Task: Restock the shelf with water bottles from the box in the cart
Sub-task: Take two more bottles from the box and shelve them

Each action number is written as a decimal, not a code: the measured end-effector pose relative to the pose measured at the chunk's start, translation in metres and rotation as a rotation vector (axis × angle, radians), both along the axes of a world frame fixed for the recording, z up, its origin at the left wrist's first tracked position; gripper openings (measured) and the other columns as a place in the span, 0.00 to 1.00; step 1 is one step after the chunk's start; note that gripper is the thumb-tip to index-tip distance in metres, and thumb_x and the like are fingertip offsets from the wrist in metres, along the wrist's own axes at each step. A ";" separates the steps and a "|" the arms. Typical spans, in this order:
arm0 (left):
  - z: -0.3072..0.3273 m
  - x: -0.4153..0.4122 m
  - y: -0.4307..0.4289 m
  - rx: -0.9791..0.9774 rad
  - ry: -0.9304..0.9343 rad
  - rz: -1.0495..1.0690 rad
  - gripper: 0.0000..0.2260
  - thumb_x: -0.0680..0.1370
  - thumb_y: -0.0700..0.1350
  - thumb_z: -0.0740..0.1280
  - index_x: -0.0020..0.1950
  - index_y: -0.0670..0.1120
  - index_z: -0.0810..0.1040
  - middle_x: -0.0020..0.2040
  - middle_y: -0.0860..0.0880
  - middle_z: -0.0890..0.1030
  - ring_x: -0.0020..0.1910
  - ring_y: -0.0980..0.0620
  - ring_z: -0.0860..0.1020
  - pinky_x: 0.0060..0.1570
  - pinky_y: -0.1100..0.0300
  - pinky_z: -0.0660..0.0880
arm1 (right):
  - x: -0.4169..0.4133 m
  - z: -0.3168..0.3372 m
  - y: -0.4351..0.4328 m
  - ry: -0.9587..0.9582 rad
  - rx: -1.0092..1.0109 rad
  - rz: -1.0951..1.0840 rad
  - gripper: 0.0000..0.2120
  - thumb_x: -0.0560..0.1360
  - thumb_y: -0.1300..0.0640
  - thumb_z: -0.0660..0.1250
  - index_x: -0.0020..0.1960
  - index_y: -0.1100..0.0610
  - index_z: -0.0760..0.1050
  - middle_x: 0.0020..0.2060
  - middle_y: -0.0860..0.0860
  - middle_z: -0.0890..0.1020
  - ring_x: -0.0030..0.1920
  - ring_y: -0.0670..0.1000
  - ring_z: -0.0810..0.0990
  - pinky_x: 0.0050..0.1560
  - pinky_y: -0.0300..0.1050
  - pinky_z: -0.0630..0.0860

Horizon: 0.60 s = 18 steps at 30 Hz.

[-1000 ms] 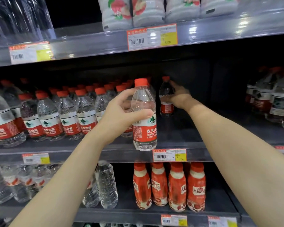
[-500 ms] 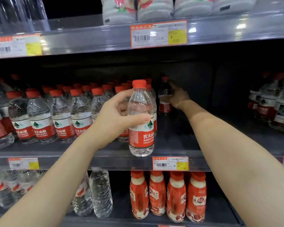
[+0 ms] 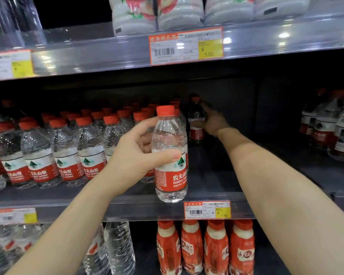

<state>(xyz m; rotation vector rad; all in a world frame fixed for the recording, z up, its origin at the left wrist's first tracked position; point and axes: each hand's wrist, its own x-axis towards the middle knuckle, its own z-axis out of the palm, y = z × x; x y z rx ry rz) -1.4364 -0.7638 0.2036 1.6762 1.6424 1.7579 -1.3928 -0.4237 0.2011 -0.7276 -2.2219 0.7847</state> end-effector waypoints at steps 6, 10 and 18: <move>-0.002 0.002 0.002 -0.012 -0.003 -0.011 0.32 0.67 0.50 0.84 0.69 0.62 0.79 0.60 0.52 0.87 0.58 0.52 0.87 0.51 0.63 0.83 | -0.004 -0.003 0.002 0.046 -0.064 0.018 0.47 0.72 0.49 0.79 0.83 0.47 0.57 0.68 0.50 0.80 0.59 0.42 0.73 0.58 0.32 0.66; -0.004 0.002 0.005 -0.014 -0.015 -0.019 0.34 0.67 0.49 0.83 0.71 0.58 0.78 0.60 0.51 0.87 0.58 0.50 0.87 0.52 0.60 0.83 | 0.001 0.000 -0.007 0.047 -0.120 0.059 0.48 0.73 0.50 0.78 0.83 0.45 0.52 0.68 0.50 0.79 0.68 0.49 0.75 0.70 0.45 0.70; 0.010 0.017 0.020 -0.048 0.022 -0.034 0.34 0.66 0.52 0.84 0.70 0.61 0.76 0.59 0.53 0.88 0.58 0.50 0.87 0.55 0.54 0.84 | 0.095 0.064 -0.070 -0.417 -0.130 0.116 0.15 0.79 0.56 0.69 0.65 0.50 0.77 0.61 0.54 0.83 0.56 0.53 0.84 0.59 0.51 0.80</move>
